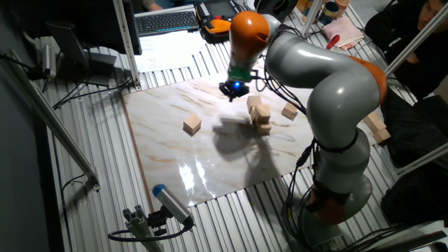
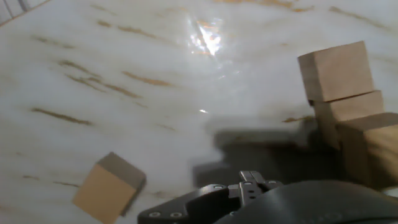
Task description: Stack the blocks into a pyramid shape
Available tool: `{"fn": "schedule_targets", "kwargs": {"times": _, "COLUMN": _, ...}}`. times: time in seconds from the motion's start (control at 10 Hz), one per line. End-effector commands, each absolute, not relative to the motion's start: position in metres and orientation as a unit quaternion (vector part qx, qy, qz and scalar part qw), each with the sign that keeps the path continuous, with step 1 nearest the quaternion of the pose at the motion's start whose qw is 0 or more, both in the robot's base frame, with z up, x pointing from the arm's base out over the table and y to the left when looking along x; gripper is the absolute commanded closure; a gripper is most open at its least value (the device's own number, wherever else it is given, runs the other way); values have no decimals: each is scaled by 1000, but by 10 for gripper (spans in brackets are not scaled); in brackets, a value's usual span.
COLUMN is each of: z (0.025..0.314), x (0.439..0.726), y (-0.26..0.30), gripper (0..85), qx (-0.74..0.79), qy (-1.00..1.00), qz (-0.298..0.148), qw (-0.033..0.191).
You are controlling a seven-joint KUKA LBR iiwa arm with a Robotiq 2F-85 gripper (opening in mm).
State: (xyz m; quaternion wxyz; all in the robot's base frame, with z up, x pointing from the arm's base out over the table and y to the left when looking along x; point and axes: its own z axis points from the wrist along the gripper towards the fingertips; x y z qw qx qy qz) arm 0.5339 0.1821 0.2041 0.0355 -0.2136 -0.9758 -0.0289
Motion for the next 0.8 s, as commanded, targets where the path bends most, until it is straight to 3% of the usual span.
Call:
{"fn": "schedule_targets", "kwargs": {"times": 0.0, "z": 205, "x": 534, "y": 248, "gripper": 850, "qx": -223, "qy": -974, "qz": -37, "qw": 34}}
{"fn": "schedule_targets", "kwargs": {"times": 0.3, "z": 196, "x": 531, "y": 291, "gripper": 850, "qx": -253, "qy": -966, "qz": -37, "qw": 26}}
{"fn": "schedule_targets", "kwargs": {"times": 0.4, "z": 191, "x": 530, "y": 306, "gripper": 680, "qx": -266, "qy": -963, "qz": -34, "qw": 24}}
{"fn": "schedule_targets", "kwargs": {"times": 0.7, "z": 177, "x": 526, "y": 320, "gripper": 680, "qx": -277, "qy": -960, "qz": -37, "qw": 14}}
